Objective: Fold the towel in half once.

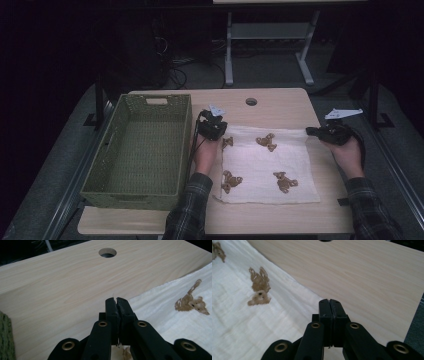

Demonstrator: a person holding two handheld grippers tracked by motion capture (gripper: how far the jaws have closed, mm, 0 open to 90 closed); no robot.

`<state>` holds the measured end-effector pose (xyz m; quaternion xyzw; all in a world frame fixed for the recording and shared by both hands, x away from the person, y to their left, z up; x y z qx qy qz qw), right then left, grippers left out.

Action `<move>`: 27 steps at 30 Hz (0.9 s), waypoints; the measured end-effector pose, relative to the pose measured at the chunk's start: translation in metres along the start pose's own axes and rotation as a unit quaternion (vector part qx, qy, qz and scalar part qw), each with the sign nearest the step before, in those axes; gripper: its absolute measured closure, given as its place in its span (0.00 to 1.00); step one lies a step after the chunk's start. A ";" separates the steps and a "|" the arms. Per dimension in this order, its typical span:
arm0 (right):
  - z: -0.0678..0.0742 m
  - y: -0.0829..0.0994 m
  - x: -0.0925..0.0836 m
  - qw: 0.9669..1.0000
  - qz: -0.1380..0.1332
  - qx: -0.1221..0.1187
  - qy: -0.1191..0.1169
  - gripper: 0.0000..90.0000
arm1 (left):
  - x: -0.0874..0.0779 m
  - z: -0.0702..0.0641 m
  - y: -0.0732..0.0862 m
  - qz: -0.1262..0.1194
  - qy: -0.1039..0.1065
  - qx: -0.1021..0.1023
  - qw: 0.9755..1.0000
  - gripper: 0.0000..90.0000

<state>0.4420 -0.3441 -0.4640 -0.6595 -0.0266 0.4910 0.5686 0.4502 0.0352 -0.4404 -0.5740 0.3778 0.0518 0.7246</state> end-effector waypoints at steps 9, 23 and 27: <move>0.019 0.011 -0.013 1.000 0.007 -0.011 0.000 0.99 | -0.021 -0.009 0.014 -0.002 -0.015 0.010 1.000 0.98; 0.040 0.026 -0.033 1.000 0.005 -0.012 0.006 0.99 | -0.047 -0.028 0.042 0.005 -0.032 0.014 0.999 0.99; 0.051 0.034 -0.039 1.000 0.014 -0.019 0.011 0.99 | -0.052 -0.031 0.048 0.008 -0.032 0.012 0.999 0.99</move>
Point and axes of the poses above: each handheld gripper's, and its own axes: x roughly forward along the jaws, y roughly out of its underside, z roughly to its left, the point moved 4 cm from there along x, roughly forward along the jaws, and after that the axes turned 6 degrees about -y, right-handed, at the moved point
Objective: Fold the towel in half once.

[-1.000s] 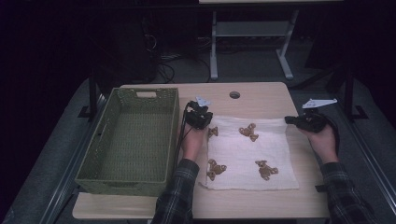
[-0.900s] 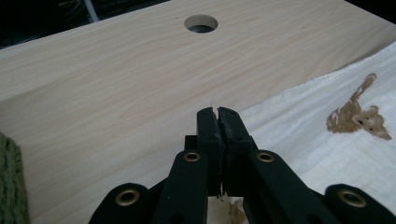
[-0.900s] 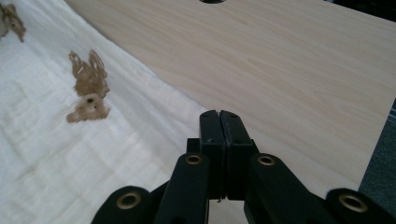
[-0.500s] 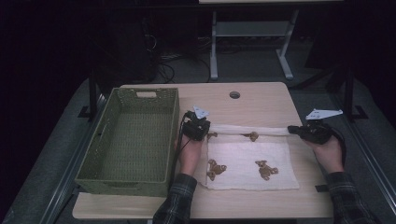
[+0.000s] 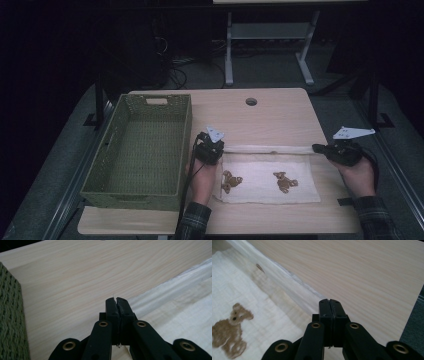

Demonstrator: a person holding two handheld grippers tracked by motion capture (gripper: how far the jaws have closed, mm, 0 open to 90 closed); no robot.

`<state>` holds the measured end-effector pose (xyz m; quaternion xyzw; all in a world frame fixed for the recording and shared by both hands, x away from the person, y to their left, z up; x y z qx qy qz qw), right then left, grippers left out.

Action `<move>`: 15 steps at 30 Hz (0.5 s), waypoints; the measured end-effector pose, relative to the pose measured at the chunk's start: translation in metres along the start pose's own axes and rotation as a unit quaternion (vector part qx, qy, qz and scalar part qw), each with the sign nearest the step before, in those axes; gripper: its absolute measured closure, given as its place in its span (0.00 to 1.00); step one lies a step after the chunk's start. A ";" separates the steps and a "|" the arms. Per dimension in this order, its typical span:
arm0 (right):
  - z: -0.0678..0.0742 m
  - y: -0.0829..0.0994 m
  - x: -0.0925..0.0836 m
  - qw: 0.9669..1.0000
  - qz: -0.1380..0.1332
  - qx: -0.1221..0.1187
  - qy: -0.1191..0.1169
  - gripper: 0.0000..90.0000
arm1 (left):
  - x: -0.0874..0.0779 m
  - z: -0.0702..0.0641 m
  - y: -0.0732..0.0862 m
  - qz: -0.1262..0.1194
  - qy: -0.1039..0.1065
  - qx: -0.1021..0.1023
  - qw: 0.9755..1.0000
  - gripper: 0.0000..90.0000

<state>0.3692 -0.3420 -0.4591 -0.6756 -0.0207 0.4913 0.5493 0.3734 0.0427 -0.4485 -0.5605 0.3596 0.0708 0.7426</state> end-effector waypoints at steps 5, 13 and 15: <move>0.010 0.009 -0.007 1.000 0.003 0.001 -0.004 0.99 | -0.010 -0.006 0.010 0.005 0.006 0.000 1.000 0.99; 0.026 0.020 -0.020 1.000 0.003 -0.002 -0.013 0.99 | -0.030 -0.019 0.021 0.004 0.000 0.010 1.000 0.99; 0.030 0.022 -0.022 1.000 0.004 -0.010 -0.012 0.99 | -0.035 -0.021 0.024 0.004 -0.002 0.013 1.000 0.99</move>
Point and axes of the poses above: each handheld gripper's, and its own axes: x roughly forward along the jaws, y roughly out of its underside, z roughly to its left, the point moved 4 cm from there along x, roughly forward along the jaws, and after that the axes turned 6 degrees about -y, right-handed, at the moved point
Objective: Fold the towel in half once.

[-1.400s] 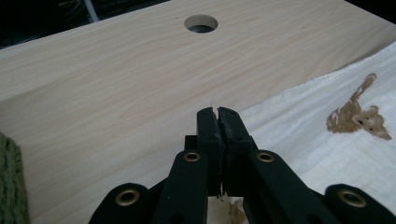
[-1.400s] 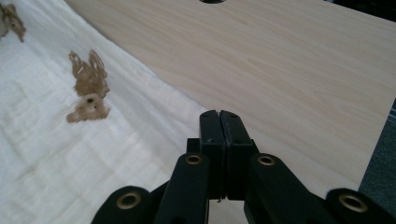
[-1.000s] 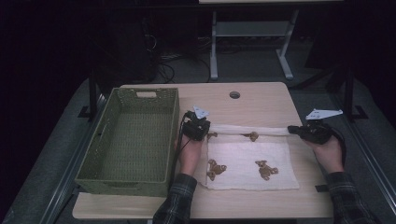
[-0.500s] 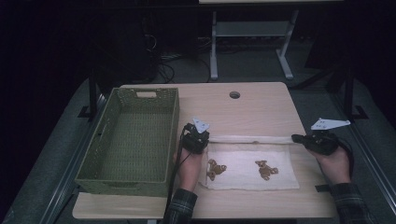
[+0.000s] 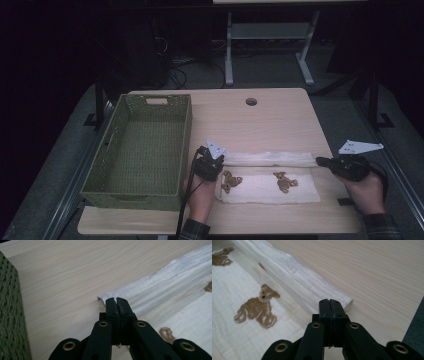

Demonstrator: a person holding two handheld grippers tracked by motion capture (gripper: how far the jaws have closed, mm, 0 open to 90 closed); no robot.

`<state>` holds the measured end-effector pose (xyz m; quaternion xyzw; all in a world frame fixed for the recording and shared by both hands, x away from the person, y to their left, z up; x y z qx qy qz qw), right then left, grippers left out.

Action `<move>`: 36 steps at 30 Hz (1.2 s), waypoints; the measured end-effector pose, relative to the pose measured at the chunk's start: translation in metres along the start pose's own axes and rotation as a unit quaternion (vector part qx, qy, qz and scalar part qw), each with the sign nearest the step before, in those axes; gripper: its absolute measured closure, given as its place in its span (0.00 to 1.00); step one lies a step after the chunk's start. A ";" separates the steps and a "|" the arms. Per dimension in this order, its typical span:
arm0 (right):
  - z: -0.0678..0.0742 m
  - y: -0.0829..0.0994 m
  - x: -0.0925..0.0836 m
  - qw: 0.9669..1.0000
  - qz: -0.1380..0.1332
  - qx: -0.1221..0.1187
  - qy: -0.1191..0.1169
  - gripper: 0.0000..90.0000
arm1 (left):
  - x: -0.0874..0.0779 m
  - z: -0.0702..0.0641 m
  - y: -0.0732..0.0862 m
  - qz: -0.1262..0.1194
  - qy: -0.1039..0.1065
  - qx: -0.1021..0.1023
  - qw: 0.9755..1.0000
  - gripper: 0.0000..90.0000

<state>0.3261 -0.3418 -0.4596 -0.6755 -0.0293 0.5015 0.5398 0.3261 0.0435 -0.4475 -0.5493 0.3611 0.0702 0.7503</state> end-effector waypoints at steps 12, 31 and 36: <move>0.023 0.019 -0.013 1.000 0.010 -0.010 -0.013 0.99 | -0.019 -0.016 0.030 0.009 0.015 -0.004 1.000 0.99; 0.053 0.046 -0.022 0.999 0.020 -0.004 -0.044 0.99 | -0.044 -0.022 0.050 0.008 0.038 -0.003 0.999 0.99; 0.053 0.056 -0.022 0.998 0.030 0.006 -0.058 0.99 | -0.042 -0.026 0.059 0.019 0.055 -0.002 0.998 0.99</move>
Point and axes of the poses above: each handheld gripper's, and its own axes: x roughly forward along the jaws, y roughly out of its underside, z roughly to its left, the point moved 4 cm from there along x, roughly forward along the jaws, and after that the axes turned 6 degrees about -y, right-handed, at the moved point
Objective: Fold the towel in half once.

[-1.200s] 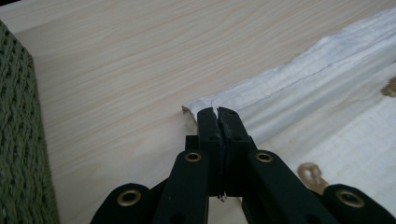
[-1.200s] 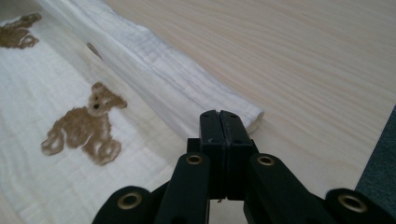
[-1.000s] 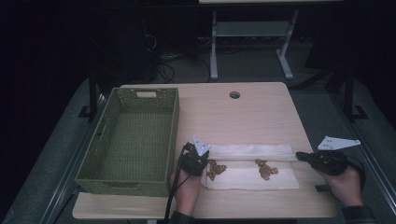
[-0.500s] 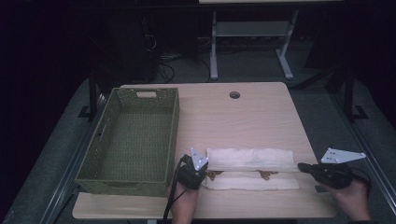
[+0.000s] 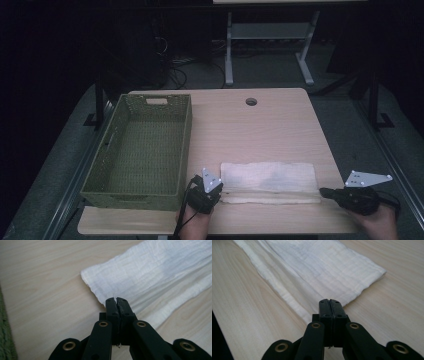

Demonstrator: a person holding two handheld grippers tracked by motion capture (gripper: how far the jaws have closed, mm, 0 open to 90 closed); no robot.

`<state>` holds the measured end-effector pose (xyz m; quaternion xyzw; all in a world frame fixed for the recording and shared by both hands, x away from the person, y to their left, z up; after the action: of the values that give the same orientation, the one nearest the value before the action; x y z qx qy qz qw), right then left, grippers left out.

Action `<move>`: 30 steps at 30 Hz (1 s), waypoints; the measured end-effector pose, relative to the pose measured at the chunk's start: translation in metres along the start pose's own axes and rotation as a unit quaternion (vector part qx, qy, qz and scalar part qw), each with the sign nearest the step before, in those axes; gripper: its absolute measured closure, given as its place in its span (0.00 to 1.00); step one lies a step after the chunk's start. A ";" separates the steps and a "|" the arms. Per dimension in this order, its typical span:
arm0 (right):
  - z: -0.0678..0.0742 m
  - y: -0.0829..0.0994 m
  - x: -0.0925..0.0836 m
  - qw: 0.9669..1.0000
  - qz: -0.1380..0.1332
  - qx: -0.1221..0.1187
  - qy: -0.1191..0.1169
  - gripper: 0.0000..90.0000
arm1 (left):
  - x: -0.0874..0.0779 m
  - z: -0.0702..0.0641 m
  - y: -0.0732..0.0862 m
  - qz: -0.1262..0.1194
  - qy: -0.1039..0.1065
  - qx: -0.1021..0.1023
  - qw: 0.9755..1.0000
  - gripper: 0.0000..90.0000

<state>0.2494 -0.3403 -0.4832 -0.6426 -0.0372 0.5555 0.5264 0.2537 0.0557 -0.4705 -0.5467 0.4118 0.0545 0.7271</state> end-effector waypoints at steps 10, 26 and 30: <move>0.001 0.007 0.002 1.000 0.013 0.005 -0.015 0.93 | 0.000 -0.004 0.013 0.013 0.010 0.002 1.000 0.96; -0.024 -0.032 0.004 0.999 -0.034 -0.002 0.009 0.84 | 0.021 0.007 -0.028 -0.014 0.012 0.016 1.000 0.68; -0.039 -0.045 0.012 0.999 -0.038 0.001 0.018 0.84 | 0.033 0.015 -0.039 -0.011 0.013 0.017 1.000 0.68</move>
<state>0.3077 -0.3377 -0.4658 -0.6503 -0.0514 0.5234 0.5482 0.3040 0.0401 -0.4618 -0.5390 0.4161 0.0321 0.7316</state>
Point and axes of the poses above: each handheld gripper's, and its own axes: x roughly forward along the jaws, y roughly out of its underside, z roughly to its left, the point moved 4 cm from there along x, roughly forward along the jaws, and after that the axes turned 6 degrees about -y, right-handed, at the moved point
